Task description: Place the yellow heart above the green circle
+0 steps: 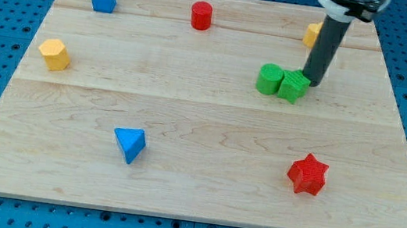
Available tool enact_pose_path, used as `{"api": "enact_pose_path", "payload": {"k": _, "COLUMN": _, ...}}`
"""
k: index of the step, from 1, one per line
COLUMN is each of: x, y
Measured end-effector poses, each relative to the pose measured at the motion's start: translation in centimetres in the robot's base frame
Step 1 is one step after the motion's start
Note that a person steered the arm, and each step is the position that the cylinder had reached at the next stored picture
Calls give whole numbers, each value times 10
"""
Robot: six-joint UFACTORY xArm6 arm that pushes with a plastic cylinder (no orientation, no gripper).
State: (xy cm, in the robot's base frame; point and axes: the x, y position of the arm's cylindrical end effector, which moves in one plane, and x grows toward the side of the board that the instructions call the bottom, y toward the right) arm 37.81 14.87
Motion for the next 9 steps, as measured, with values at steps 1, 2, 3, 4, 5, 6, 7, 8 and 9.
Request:
{"api": "enact_pose_path", "payload": {"k": 1, "x": -2, "y": 1}}
{"api": "enact_pose_path", "payload": {"k": 2, "x": -44, "y": 53}}
{"api": "enact_pose_path", "payload": {"k": 3, "x": -81, "y": 85}}
{"api": "enact_pose_path", "payload": {"k": 4, "x": -121, "y": 77}}
{"api": "enact_pose_path", "payload": {"k": 5, "x": -128, "y": 40}}
{"api": "enact_pose_path", "payload": {"k": 6, "x": -115, "y": -2}}
{"api": "enact_pose_path", "payload": {"k": 7, "x": -109, "y": -17}}
{"api": "enact_pose_path", "payload": {"k": 8, "x": -109, "y": 2}}
{"api": "enact_pose_path", "payload": {"k": 9, "x": -97, "y": 1}}
